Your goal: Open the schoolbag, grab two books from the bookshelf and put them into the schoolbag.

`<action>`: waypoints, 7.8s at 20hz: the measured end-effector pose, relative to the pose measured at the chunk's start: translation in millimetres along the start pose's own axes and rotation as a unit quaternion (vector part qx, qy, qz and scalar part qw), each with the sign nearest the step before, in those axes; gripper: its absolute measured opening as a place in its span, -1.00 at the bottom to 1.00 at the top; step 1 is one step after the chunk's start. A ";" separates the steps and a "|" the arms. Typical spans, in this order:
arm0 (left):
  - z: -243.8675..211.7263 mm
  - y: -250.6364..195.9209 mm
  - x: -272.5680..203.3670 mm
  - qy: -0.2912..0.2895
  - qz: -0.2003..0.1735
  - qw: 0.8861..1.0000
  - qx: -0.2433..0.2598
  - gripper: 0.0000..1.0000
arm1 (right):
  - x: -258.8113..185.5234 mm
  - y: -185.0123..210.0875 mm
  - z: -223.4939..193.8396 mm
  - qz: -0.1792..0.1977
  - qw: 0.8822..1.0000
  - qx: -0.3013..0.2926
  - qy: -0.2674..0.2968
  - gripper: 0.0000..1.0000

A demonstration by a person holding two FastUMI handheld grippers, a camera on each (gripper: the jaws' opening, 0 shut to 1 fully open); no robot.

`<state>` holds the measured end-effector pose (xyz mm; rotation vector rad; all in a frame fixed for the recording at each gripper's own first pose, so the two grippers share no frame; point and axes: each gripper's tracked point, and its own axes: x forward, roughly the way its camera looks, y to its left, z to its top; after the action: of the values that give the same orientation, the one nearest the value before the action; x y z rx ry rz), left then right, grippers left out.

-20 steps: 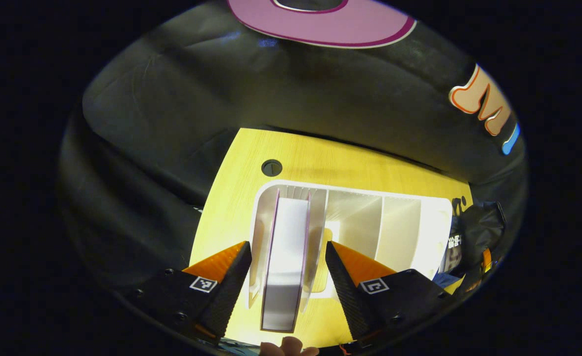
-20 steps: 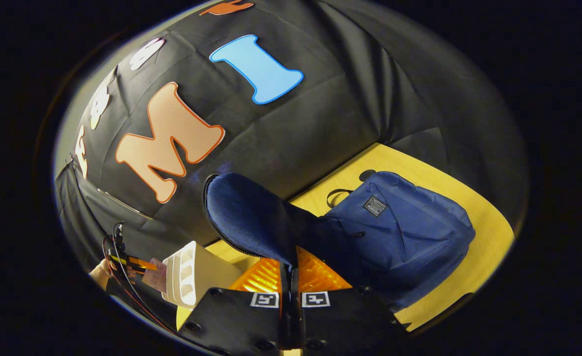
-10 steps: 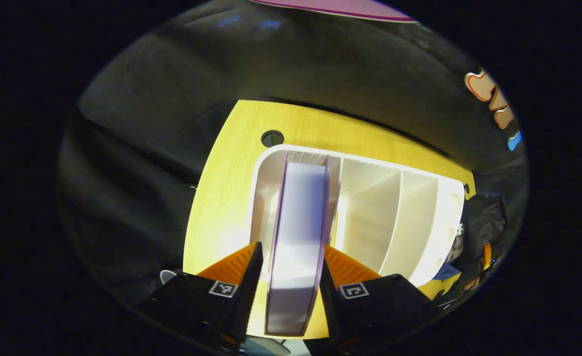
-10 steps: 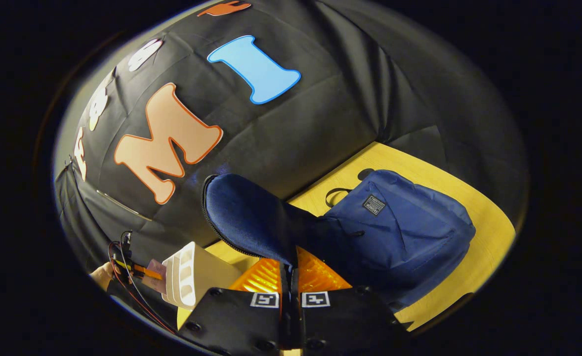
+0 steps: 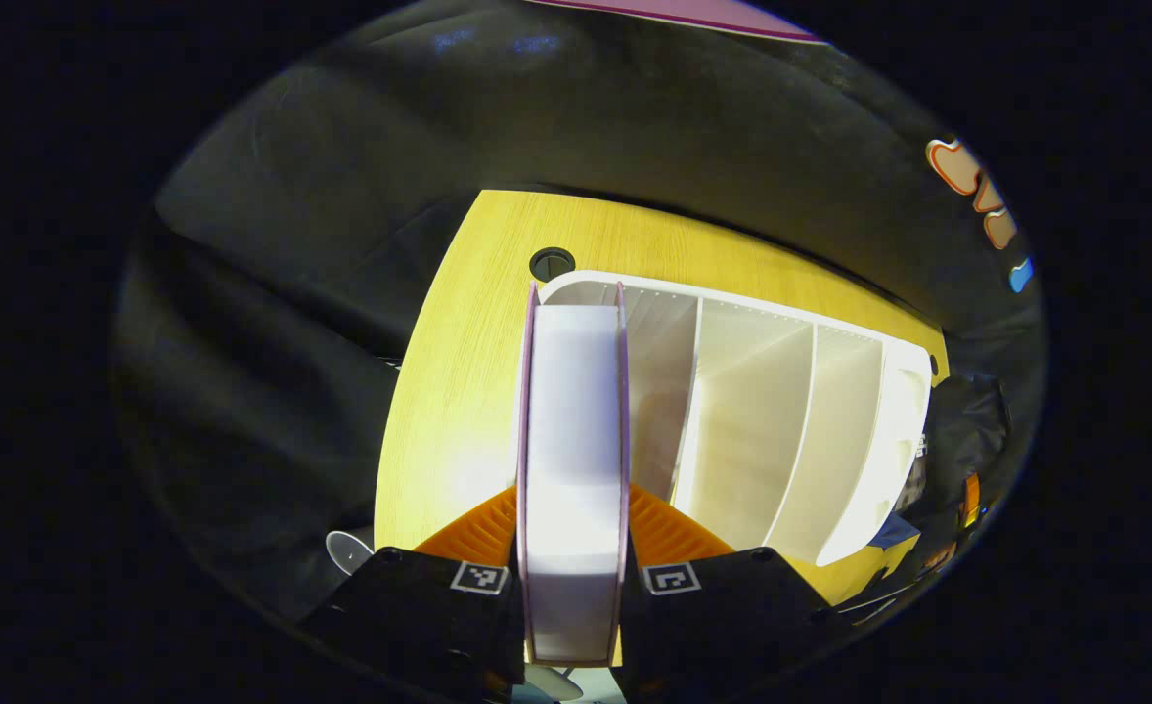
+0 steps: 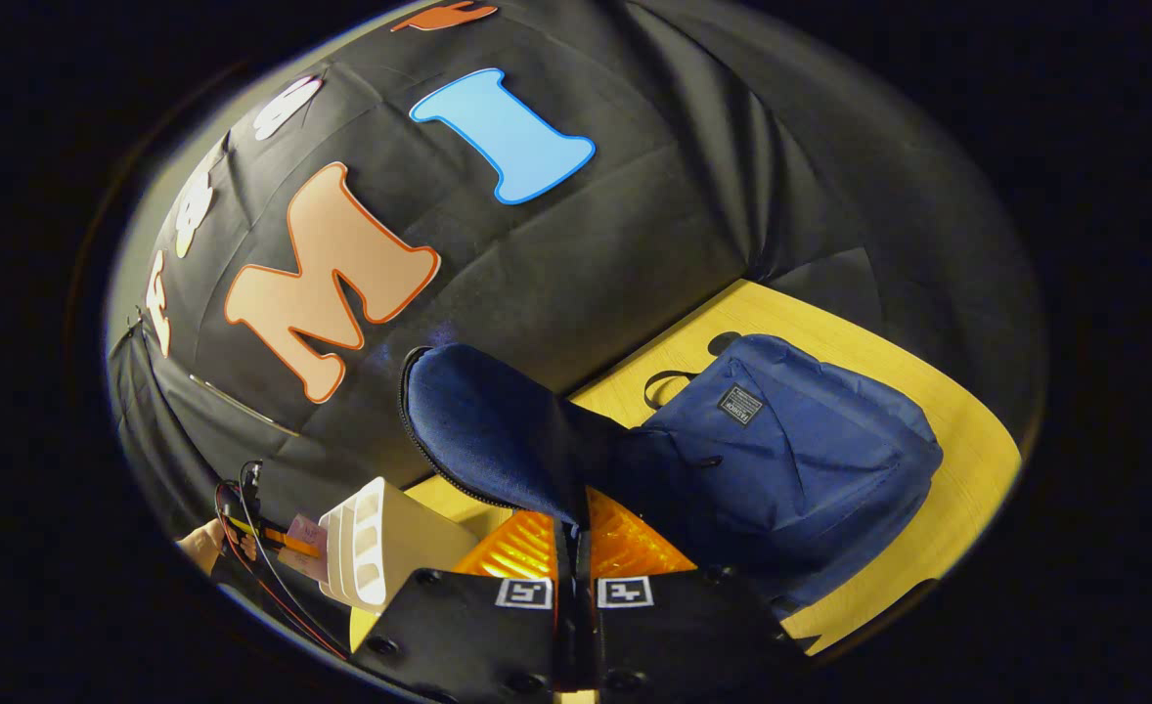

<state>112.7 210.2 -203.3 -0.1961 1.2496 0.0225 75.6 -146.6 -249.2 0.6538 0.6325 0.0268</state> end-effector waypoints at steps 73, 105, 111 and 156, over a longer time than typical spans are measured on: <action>-97.1 -565.6 29.0 -0.038 -0.454 0.858 -0.238 -0.31 | -24.2 4.3 40.0 0.080 0.997 0.020 0.001 -0.94; -81.1 -498.5 46.8 -0.195 -0.187 0.962 0.051 0.59 | -6.0 21.5 9.7 0.075 0.995 -0.065 0.022 -0.94; -34.6 -427.2 -52.0 -0.349 -0.096 0.925 0.113 0.76 | -5.5 23.1 6.4 0.062 0.994 -0.093 0.021 -0.94; -61.9 -241.6 -265.5 -0.579 -0.057 0.809 0.085 0.89 | -154.0 246.9 75.6 0.059 0.918 -0.306 -0.247 1.00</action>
<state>0.2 -13.3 61.3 -0.0653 0.0015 -0.0678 34.3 -24.5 22.5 0.0731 0.0710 0.1603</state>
